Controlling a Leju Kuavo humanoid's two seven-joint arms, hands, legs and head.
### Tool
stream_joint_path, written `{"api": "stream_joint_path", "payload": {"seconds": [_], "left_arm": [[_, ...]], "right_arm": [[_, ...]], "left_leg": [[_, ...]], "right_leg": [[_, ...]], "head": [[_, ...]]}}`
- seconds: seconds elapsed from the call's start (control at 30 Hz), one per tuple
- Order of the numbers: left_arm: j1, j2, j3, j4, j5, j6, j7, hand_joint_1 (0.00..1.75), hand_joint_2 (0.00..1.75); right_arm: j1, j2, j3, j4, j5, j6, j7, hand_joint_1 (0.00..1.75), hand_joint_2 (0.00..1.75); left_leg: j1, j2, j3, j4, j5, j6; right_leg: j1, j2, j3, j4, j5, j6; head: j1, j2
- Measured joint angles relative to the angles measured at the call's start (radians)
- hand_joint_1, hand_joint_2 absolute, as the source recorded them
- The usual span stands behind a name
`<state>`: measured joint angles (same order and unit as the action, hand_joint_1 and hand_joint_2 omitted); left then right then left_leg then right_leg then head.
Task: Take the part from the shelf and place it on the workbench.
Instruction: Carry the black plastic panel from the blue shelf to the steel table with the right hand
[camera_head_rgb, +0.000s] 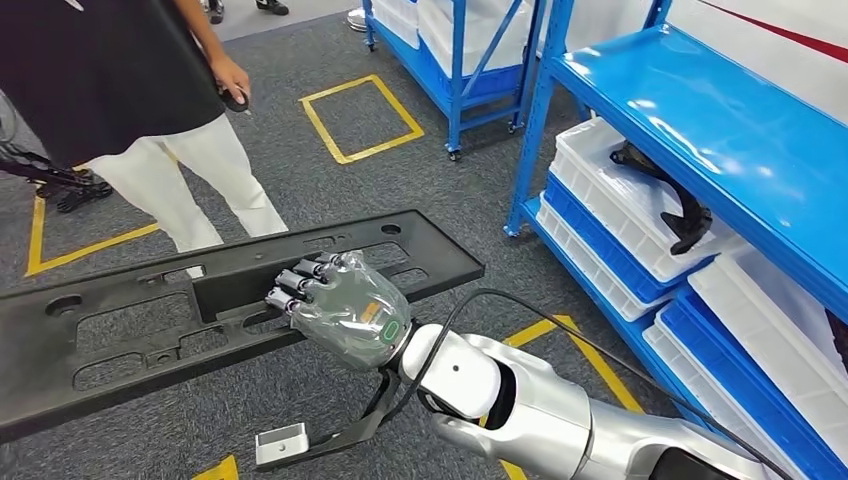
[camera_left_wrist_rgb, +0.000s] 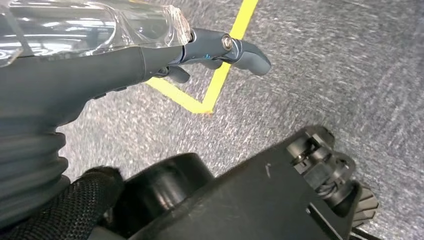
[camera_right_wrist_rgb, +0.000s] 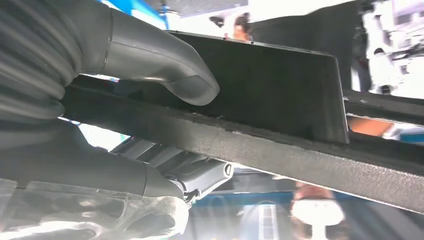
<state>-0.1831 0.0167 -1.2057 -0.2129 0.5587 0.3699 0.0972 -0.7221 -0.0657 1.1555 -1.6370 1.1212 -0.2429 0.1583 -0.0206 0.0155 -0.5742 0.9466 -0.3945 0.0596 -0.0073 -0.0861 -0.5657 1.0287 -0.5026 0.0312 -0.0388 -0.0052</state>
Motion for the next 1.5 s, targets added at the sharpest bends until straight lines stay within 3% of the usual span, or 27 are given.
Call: {"api": "stream_joint_path", "payload": {"seconds": [0.07,0.13,0.17,0.23,0.3,0.37,0.43,0.47,0.5,0.57,0.6,0.67,0.7,0.73,0.8,0.87,0.9,0.97,1.03,1.1,1.13,1.2,1.27,1.33,1.4,1.47,1.5], "left_arm": [[-0.002,-0.001,0.000,0.000,0.000,0.000,0.001,0.00,1.75],[-0.002,-0.002,0.000,0.000,-0.001,-0.001,0.003,0.00,1.75],[-0.002,-0.002,0.000,0.000,0.000,-0.001,0.003,0.00,1.75],[-0.002,-0.003,0.000,0.000,0.000,-0.001,0.003,0.00,1.75],[-0.004,-0.003,0.000,0.000,0.000,-0.001,0.004,0.00,1.75],[-0.005,-0.003,0.001,0.000,0.000,-0.001,0.005,0.00,1.75],[-0.005,-0.003,0.002,0.000,0.001,0.000,0.005,0.00,1.75],[-0.004,-0.003,0.003,0.000,0.001,0.000,0.005,0.00,1.75],[-0.003,-0.003,0.004,0.000,0.001,0.001,0.005,0.00,1.75],[-0.005,-0.004,0.006,0.000,0.001,0.001,0.004,0.00,1.75],[-0.007,-0.004,0.007,-0.001,0.001,0.001,0.003,0.00,1.75],[-0.009,-0.004,0.009,-0.004,0.001,0.001,0.001,0.00,1.75],[-0.009,-0.004,0.011,-0.005,0.001,0.001,0.002,0.00,1.75],[-0.007,-0.004,0.012,-0.006,0.001,0.001,0.003,0.00,1.75],[-0.002,-0.003,0.012,-0.006,0.001,0.001,0.006,0.00,1.75],[0.003,-0.001,0.013,-0.006,0.001,0.001,0.007,0.00,1.75],[0.004,0.000,0.013,-0.006,0.001,0.001,0.007,0.00,1.75],[0.006,0.001,0.014,-0.006,0.001,0.001,0.006,0.00,1.75],[0.005,0.001,0.014,-0.006,0.000,0.001,0.006,0.00,1.75],[0.003,0.000,0.014,-0.006,-0.001,0.001,0.006,0.00,1.75],[0.002,-0.001,0.015,-0.006,-0.002,0.001,0.006,0.00,1.75],[0.002,-0.002,0.015,-0.006,-0.003,0.001,0.006,0.00,1.75],[0.001,-0.003,0.015,-0.006,-0.005,0.001,0.006,0.00,1.75],[-0.002,-0.004,0.015,-0.006,-0.005,0.001,0.006,0.00,1.75],[-0.003,-0.004,0.015,-0.006,-0.006,0.001,0.007,0.00,1.75],[0.000,-0.004,0.016,-0.006,-0.006,0.001,0.007,0.00,1.75],[0.001,-0.004,0.016,-0.006,-0.006,0.001,0.007,0.00,1.75]], "right_arm": [[0.002,0.001,0.001,0.000,0.001,-0.001,0.000,1.75,1.75],[0.007,-0.001,0.002,0.001,0.001,-0.001,0.000,1.75,1.75],[0.009,-0.002,0.002,0.002,0.001,-0.001,0.000,1.75,1.75],[0.011,-0.002,0.002,0.002,0.002,0.000,0.000,1.75,1.75],[0.010,-0.002,0.003,0.002,0.002,0.000,0.000,1.75,1.75],[0.011,-0.002,0.003,0.002,0.002,0.001,0.000,1.75,1.75],[0.012,0.000,0.004,0.002,0.003,0.005,0.000,1.75,1.75],[0.012,0.001,0.004,0.002,0.003,0.008,0.000,1.75,1.75],[0.010,0.004,0.004,0.002,0.003,0.011,0.000,1.75,1.75],[0.009,0.007,0.005,0.002,0.003,0.016,0.000,1.75,1.75],[0.009,0.008,0.006,0.003,0.003,0.017,0.001,1.75,1.75],[0.009,0.008,0.010,0.004,0.003,0.021,0.000,1.75,1.75],[0.009,0.008,0.011,0.004,0.003,0.023,0.000,1.75,1.75],[0.009,0.009,0.012,0.004,0.003,0.023,0.000,1.75,1.75],[0.008,0.012,0.013,0.004,0.003,0.024,0.000,1.75,1.75],[0.007,0.013,0.013,0.004,0.003,0.024,0.000,1.75,1.75],[0.007,0.013,0.013,0.004,0.002,0.024,0.000,1.75,1.75],[0.007,0.014,0.013,0.004,0.002,0.025,0.000,1.75,1.75],[0.005,0.017,0.014,0.003,0.001,0.029,0.000,1.75,1.75],[0.005,0.016,0.016,0.004,0.000,0.036,0.000,1.75,1.75],[0.006,0.014,0.018,0.004,-0.002,0.039,-0.001,1.75,1.75],[0.008,0.012,0.021,0.004,-0.006,0.043,-0.002,1.75,1.75],[0.009,0.012,0.023,0.004,-0.008,0.043,-0.003,1.75,1.75],[0.008,0.012,0.023,0.004,-0.008,0.043,-0.003,1.75,1.75],[0.008,0.012,0.023,0.004,-0.009,0.043,-0.004,1.75,1.75],[0.006,0.014,0.023,0.004,-0.008,0.043,-0.004,1.75,1.75],[0.005,0.016,0.023,0.004,-0.008,0.043,-0.003,1.75,1.75]], "left_leg": [[0.004,-0.026,0.006,-0.003,0.002,0.008],[0.004,-0.055,0.007,-0.002,0.002,0.011],[0.005,-0.072,0.008,-0.002,0.001,0.010],[0.009,-0.107,0.013,0.001,-0.002,0.006],[0.012,-0.137,0.011,0.010,-0.010,-0.005],[0.015,-0.159,-0.001,0.018,-0.013,-0.016],[0.020,-0.178,-0.010,0.018,-0.012,-0.025],[0.019,-0.166,-0.015,0.025,-0.015,-0.029],[0.018,-0.138,-0.026,0.047,-0.026,-0.034],[0.018,-0.065,-0.076,0.151,-0.072,-0.044],[0.021,-0.046,-0.110,0.219,-0.097,-0.049],[0.023,-0.039,-0.152,0.305,-0.118,-0.052],[0.023,-0.037,-0.146,0.297,-0.105,-0.051],[0.022,-0.031,-0.120,0.248,-0.076,-0.047],[0.012,0.013,-0.052,0.111,-0.021,-0.036],[-0.005,0.051,-0.015,0.032,-0.008,-0.023],[-0.011,0.052,-0.012,0.025,-0.012,-0.019],[-0.009,0.024,-0.008,0.013,-0.009,-0.013],[0.000,-0.002,0.004,0.002,-0.005,-0.003],[0.005,-0.027,0.010,0.000,-0.005,0.004],[0.005,-0.043,0.011,0.000,-0.006,0.006],[0.007,-0.076,0.015,0.001,-0.008,0.006],[0.012,-0.109,0.021,0.004,-0.013,-0.001],[0.014,-0.139,0.020,0.013,-0.022,-0.012],[0.018,-0.163,0.009,0.019,-0.025,-0.022],[0.025,-0.174,0.001,0.019,-0.026,-0.031],[0.024,-0.157,-0.005,0.031,-0.032,-0.036]], "right_leg": [[-0.002,0.063,-0.058,0.126,-0.060,0.002],[-0.002,0.084,-0.128,0.250,-0.098,0.004],[-0.003,0.086,-0.142,0.262,-0.088,0.005],[-0.007,0.097,-0.109,0.164,-0.014,0.008],[-0.018,0.148,-0.050,0.025,0.052,0.011],[-0.021,0.179,-0.030,-0.028,0.065,0.007],[-0.016,0.156,-0.031,-0.030,0.066,-0.004],[-0.016,0.144,-0.029,-0.032,0.066,-0.011],[-0.016,0.130,-0.026,-0.033,0.065,-0.016],[-0.014,0.102,-0.019,-0.035,0.060,-0.026],[-0.012,0.087,-0.017,-0.035,0.057,-0.029],[-0.009,0.056,-0.010,-0.035,0.050,-0.032],[-0.008,0.042,-0.006,-0.035,0.046,-0.032],[-0.006,0.029,0.000,-0.035,0.042,-0.032],[-0.002,0.007,0.011,-0.036,0.035,-0.029],[0.002,-0.014,0.014,-0.038,0.030,-0.022],[0.003,-0.025,0.014,-0.039,0.028,-0.018],[0.003,-0.038,0.019,-0.038,0.021,-0.008],[0.001,0.007,0.002,0.014,-0.009,-0.001],[-0.001,0.066,-0.063,0.143,-0.060,0.001],[-0.001,0.077,-0.103,0.208,-0.079,0.001],[-0.002,0.082,-0.143,0.249,-0.066,0.004],[-0.007,0.099,-0.106,0.140,0.013,0.008],[-0.017,0.150,-0.054,0.014,0.069,0.011],[-0.018,0.174,-0.038,-0.028,0.074,0.005],[-0.014,0.150,-0.037,-0.031,0.073,-0.009],[-0.014,0.138,-0.035,-0.033,0.073,-0.016]], "head": [[0.002,0.000],[0.003,0.000],[0.003,0.000],[0.004,0.000],[0.004,0.000],[0.004,0.000],[0.003,0.000],[0.003,0.000],[0.002,0.000],[-0.002,0.000],[-0.004,0.000],[-0.004,0.000],[-0.004,0.000],[-0.004,0.000],[-0.004,0.000],[-0.004,0.000],[-0.003,0.000],[-0.003,0.000],[-0.002,0.000],[0.000,0.000],[0.001,0.000],[0.002,0.000],[0.002,0.000],[0.001,0.000],[0.001,0.000],[0.001,0.000],[-0.001,0.000]]}}
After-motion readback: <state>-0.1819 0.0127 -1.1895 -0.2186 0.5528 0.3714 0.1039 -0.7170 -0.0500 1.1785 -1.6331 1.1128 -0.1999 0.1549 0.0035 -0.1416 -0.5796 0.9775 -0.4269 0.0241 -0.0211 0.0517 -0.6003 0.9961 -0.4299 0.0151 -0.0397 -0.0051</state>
